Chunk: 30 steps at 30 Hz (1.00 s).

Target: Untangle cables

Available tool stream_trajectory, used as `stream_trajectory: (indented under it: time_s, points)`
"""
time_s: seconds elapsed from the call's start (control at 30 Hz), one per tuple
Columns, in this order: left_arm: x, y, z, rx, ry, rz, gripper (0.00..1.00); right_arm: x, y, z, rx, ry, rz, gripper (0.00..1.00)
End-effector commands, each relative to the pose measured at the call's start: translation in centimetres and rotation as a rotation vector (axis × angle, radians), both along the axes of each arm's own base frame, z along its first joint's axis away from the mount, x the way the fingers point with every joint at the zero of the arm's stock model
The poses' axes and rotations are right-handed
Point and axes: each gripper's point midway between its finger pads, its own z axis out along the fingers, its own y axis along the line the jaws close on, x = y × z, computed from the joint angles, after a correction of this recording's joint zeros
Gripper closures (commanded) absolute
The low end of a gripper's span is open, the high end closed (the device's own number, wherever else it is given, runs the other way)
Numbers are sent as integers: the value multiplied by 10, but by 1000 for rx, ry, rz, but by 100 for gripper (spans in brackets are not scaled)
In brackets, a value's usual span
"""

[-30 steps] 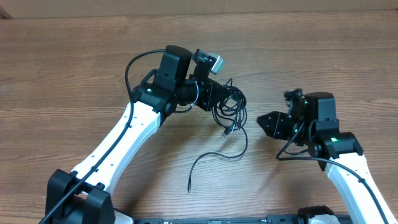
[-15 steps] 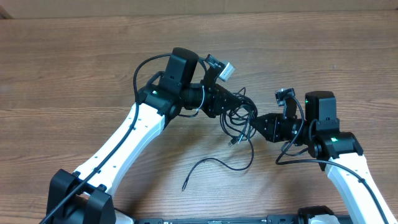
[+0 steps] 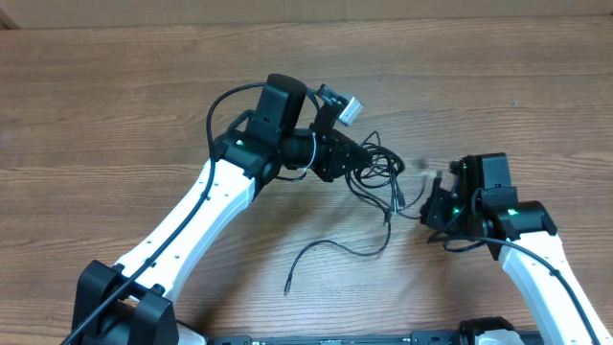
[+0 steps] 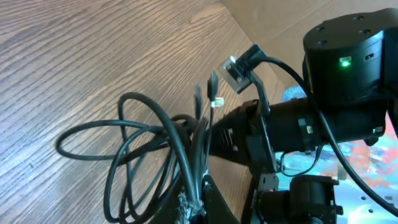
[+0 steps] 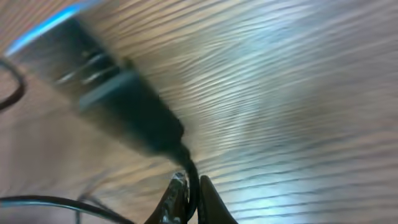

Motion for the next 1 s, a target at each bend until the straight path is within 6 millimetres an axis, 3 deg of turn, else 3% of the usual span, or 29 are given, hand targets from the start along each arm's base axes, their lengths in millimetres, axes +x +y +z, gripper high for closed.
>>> stream_trajectory:
  time_s: [0.0,0.1,0.17,0.33,0.5,0.57,0.8,0.97]
  points:
    - [5,4,17,-12,-39,28,96,5,-28,-9,-123,19,-148,89]
    - [5,4,17,-12,-39,29,96,10,-16,-6,-55,-1,-123,42]
    - [6,4,17,-9,-41,33,96,13,-10,-4,-25,-14,-107,29]
    - [9,5,15,3,-47,48,96,19,-1,1,11,-47,-58,27]
    - [12,8,10,29,-49,73,96,21,76,46,338,-281,454,31]
    - [11,9,9,36,-42,71,96,22,88,60,402,-349,528,34]
    - [-3,15,-6,84,55,64,96,47,91,81,378,-515,564,36]
    - [-23,6,10,-19,104,-49,96,63,85,85,315,-580,547,28]
